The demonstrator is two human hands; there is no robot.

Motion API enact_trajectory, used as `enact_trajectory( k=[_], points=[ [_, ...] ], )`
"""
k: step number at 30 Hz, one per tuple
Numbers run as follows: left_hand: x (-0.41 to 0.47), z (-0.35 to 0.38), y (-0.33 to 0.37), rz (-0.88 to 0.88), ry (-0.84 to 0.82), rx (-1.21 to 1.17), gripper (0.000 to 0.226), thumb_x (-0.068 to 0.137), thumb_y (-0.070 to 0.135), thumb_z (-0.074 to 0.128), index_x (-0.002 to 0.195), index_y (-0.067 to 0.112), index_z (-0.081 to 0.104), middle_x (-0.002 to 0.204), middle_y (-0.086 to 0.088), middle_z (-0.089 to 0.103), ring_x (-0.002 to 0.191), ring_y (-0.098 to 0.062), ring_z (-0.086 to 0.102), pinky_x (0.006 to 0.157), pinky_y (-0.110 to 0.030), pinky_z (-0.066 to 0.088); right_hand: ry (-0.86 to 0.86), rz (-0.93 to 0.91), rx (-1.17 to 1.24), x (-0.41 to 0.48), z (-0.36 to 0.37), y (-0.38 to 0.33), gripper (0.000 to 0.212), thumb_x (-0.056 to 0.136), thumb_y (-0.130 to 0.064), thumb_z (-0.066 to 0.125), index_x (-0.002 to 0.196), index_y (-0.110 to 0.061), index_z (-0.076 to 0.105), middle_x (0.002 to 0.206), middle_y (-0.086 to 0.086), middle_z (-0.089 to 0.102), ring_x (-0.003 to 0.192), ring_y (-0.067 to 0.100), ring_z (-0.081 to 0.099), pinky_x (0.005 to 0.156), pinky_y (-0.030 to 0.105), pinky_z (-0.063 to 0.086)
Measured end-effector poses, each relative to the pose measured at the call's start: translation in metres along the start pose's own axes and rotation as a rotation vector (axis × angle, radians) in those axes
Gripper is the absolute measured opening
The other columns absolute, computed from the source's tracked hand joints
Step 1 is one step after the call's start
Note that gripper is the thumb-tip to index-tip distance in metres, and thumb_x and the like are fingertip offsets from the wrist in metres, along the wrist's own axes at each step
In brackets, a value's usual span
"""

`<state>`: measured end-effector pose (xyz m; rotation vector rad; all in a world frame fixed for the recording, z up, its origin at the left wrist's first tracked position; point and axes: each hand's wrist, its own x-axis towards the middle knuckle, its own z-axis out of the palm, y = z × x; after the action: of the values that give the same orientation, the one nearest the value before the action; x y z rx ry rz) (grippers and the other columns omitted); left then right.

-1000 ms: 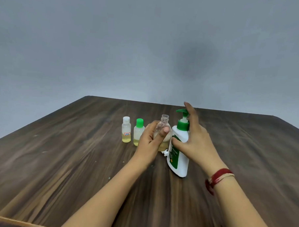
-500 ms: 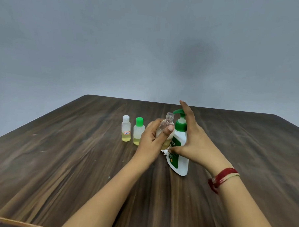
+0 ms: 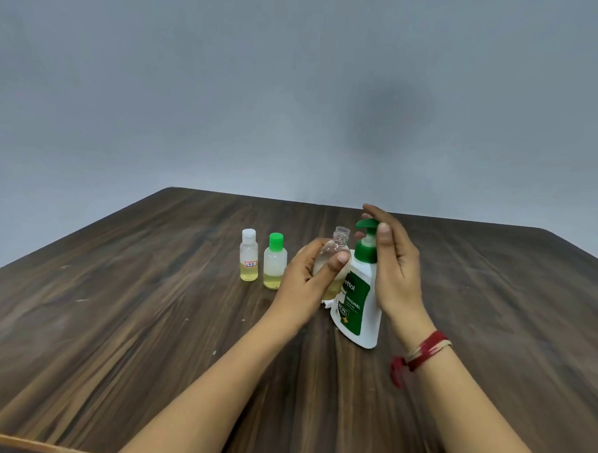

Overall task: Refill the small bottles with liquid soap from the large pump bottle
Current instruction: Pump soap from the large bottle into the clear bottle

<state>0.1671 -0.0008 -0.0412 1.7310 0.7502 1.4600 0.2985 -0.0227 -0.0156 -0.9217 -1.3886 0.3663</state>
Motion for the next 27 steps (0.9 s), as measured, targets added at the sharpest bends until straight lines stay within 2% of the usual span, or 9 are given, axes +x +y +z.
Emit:
enact_trajectory(
  k=[3,9,12,18,22,27],
  points=[
    [-0.001,0.002,-0.004,0.003,-0.005,0.031,0.029,0.080,0.064,0.055,0.095,0.040,0.063,0.103,-0.002,0.066,0.103,-0.016,0.061,0.094,-0.039,0.049,0.105,0.033,0.159,-0.002,0.007,-0.008,0.024,0.103,-0.019,0.043,0.113,-0.016,0.065,0.100,-0.003,0.069,0.092,0.007,0.067,0.077,0.017,0.051],
    [-0.002,0.004,-0.004,0.007,0.002,0.027,0.027,0.083,0.063,0.052,0.097,0.043,0.062,0.103,0.000,0.065,0.106,-0.016,0.059,0.095,-0.043,0.047,0.111,0.004,0.210,0.000,0.010,-0.013,0.020,0.101,-0.008,0.045,0.107,-0.008,0.064,0.094,-0.002,0.067,0.083,-0.001,0.066,0.070,0.012,0.049],
    [-0.002,0.006,-0.005,0.004,-0.008,-0.001,0.031,0.081,0.069,0.053,0.096,0.043,0.062,0.104,-0.002,0.065,0.108,-0.022,0.059,0.098,-0.052,0.045,0.092,0.001,0.216,0.000,0.009,-0.010,0.017,0.102,-0.012,0.045,0.106,-0.009,0.062,0.097,0.002,0.065,0.085,0.003,0.065,0.071,0.014,0.050],
    [-0.001,0.007,-0.006,0.000,-0.024,-0.027,0.036,0.078,0.075,0.053,0.094,0.044,0.062,0.103,-0.005,0.063,0.110,-0.029,0.056,0.098,-0.057,0.042,0.087,-0.019,0.248,0.000,0.012,-0.004,0.017,0.098,-0.020,0.045,0.102,-0.013,0.059,0.094,0.001,0.065,0.086,0.007,0.066,0.073,0.017,0.051],
    [-0.001,0.007,-0.007,0.007,-0.029,-0.036,0.036,0.078,0.075,0.052,0.094,0.044,0.062,0.099,0.003,0.064,0.110,-0.031,0.055,0.097,-0.058,0.042,0.089,-0.037,0.253,0.002,0.014,-0.002,0.016,0.096,-0.021,0.045,0.101,-0.014,0.059,0.093,0.002,0.065,0.085,0.009,0.065,0.073,0.019,0.052],
    [-0.001,0.008,-0.008,-0.019,-0.034,-0.039,0.045,0.078,0.075,0.052,0.101,0.037,0.062,0.107,-0.008,0.064,0.112,-0.029,0.056,0.098,-0.060,0.041,0.088,-0.043,0.257,0.003,0.013,-0.001,0.014,0.096,-0.021,0.045,0.099,-0.017,0.059,0.092,0.001,0.064,0.083,0.008,0.065,0.072,0.018,0.051]
  ],
)
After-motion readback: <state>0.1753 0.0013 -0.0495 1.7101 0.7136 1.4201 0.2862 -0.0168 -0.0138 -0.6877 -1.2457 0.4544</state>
